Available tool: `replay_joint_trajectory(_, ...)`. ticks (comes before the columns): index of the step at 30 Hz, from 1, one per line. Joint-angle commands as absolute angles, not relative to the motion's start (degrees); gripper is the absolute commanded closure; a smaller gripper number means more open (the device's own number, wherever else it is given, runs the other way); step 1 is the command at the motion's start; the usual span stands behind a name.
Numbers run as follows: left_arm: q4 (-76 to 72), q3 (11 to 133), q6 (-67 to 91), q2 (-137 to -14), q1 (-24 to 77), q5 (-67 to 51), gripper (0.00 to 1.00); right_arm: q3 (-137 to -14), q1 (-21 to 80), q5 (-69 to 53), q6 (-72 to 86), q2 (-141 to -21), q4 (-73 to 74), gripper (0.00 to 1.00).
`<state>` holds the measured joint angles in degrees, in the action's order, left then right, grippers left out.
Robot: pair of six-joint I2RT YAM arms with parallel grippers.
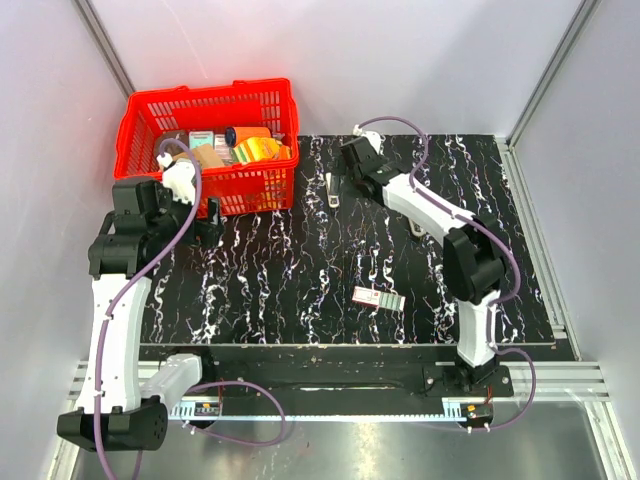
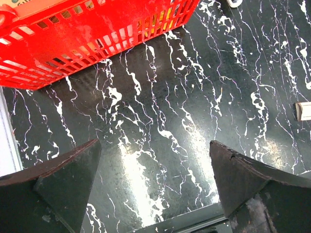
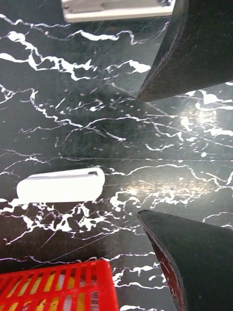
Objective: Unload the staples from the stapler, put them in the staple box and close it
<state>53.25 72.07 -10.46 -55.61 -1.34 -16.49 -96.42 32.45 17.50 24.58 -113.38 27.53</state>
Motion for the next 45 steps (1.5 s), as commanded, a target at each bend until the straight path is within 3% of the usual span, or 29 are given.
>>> replay_joint_trajectory(1,53.0,73.4,-9.3,-55.7,-1.5,-14.0,0.01,-101.6,33.0,17.8,21.5,-117.8,23.3,0.01)
replay_joint_trajectory(6,52.9,72.7,-9.9,-55.1,-1.5,-12.7,0.01,-107.3,33.0,15.6,18.5,-124.4,21.4,0.01)
replay_joint_trajectory(14,54.8,76.0,-9.7,-56.7,-1.5,-12.5,0.01,-118.1,33.0,13.8,14.9,-134.7,21.6,0.11)
replay_joint_trajectory(19,54.8,76.0,-10.2,-56.5,-1.4,-11.6,0.01,-121.5,32.9,12.9,14.9,-137.9,21.9,0.32)
replay_joint_trajectory(23,54.8,75.4,-10.4,-56.3,-1.5,-11.3,0.01,-122.8,33.0,12.4,15.4,-139.2,22.8,0.4)
replay_joint_trajectory(27,54.8,75.5,-10.2,-56.3,-1.5,-11.3,0.01,-123.0,32.9,13.1,15.9,-139.7,24.7,0.57)
replay_joint_trajectory(33,54.8,76.3,-9.8,-56.3,-1.5,-10.4,0.01,-123.0,32.9,13.6,16.4,-139.5,28.5,0.66)
replay_joint_trajectory(38,55.7,76.6,-9.7,-55.7,-1.5,-11.1,0.01,-120.9,33.4,13.5,17.5,-136.9,31.2,0.85)
replay_joint_trajectory(43,56.1,73.9,-11.2,-54.0,-1.5,-14.0,0.01,-111.1,37.7,16.9,22.3,-128.4,31.8,0.95)
replay_joint_trajectory(45,56.2,72.2,-11.9,-53.8,-1.4,-15.3,0.01,-106.9,40.3,17.8,24.8,-124.6,32.5,0.94)
